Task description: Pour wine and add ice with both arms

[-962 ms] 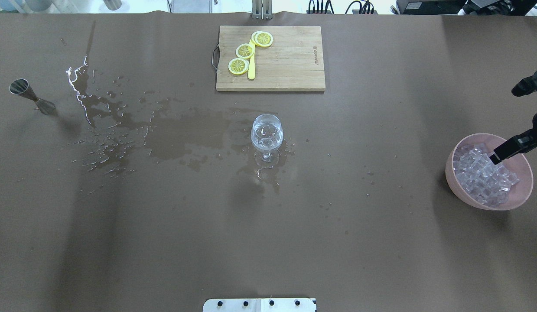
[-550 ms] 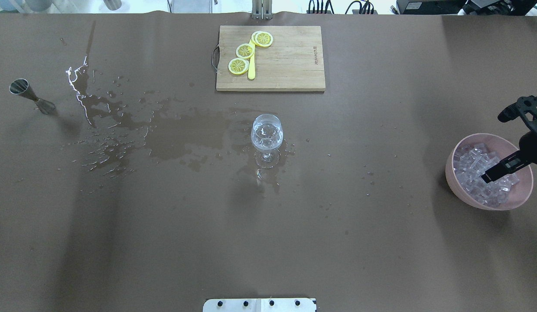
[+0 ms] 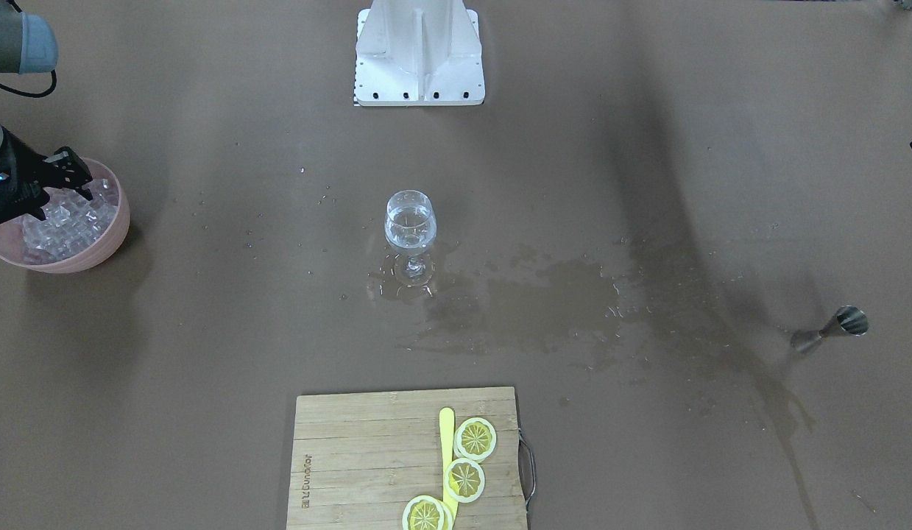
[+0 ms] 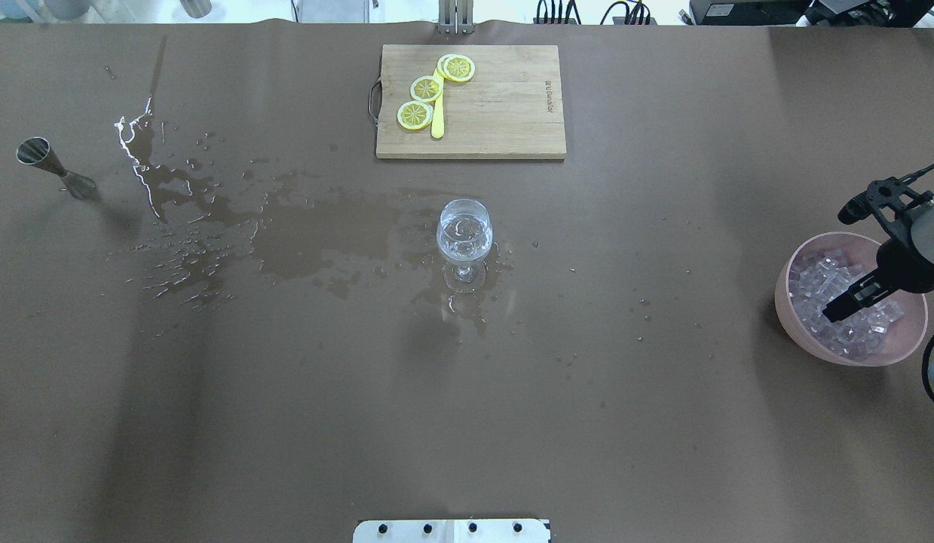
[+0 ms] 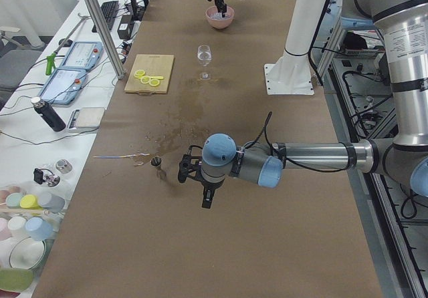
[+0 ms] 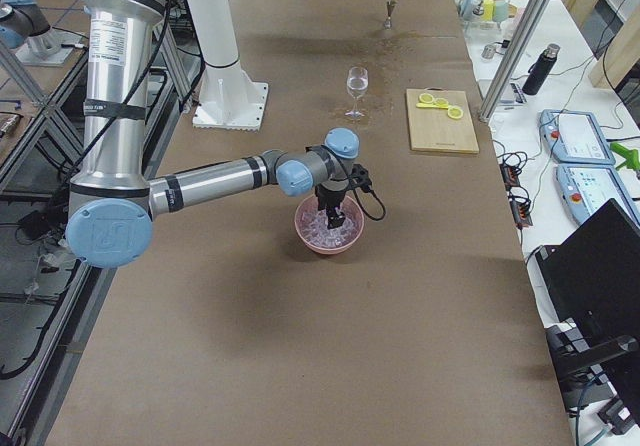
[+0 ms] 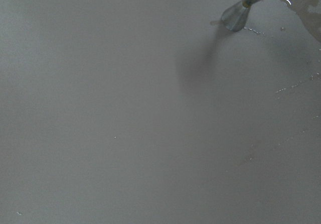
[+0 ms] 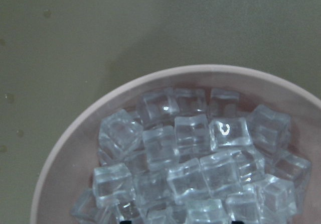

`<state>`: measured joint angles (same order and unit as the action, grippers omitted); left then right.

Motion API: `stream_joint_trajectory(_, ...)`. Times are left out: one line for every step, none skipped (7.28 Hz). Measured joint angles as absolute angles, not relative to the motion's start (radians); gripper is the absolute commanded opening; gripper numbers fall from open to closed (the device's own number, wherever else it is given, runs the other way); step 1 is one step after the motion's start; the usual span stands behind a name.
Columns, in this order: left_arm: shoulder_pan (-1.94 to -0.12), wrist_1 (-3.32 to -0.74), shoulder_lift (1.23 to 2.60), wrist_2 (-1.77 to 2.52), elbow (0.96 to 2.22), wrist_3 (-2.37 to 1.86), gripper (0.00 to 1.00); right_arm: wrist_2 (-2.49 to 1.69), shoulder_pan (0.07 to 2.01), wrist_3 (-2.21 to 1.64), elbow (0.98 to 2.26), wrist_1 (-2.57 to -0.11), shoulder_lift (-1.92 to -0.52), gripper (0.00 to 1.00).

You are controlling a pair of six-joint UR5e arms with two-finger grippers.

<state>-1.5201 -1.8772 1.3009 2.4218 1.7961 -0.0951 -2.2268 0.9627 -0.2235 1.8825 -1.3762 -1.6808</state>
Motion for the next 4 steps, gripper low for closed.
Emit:
stream_joint_trajectory(-1.52,-1.877,1.301,2.421,1.796,-0.095,0.99,-2.225,0.962,-0.221,1.876,-1.376,-1.681,0.1)
stream_joint_trajectory(-1.52,-1.878,1.301,2.421,1.796,-0.095,0.99,-2.224,0.962,-0.21,1.87,-1.376,-1.683,0.0)
stream_joint_trajectory(-1.52,-1.878,1.301,2.421,1.796,-0.095,0.99,-2.225,0.964,-0.195,1.864,-1.376,-1.683,0.0)
stream_joint_trajectory(-1.52,-1.878,1.302,2.421,1.796,-0.095,0.99,-2.229,0.967,-0.186,1.863,-1.377,-1.68,0.0)
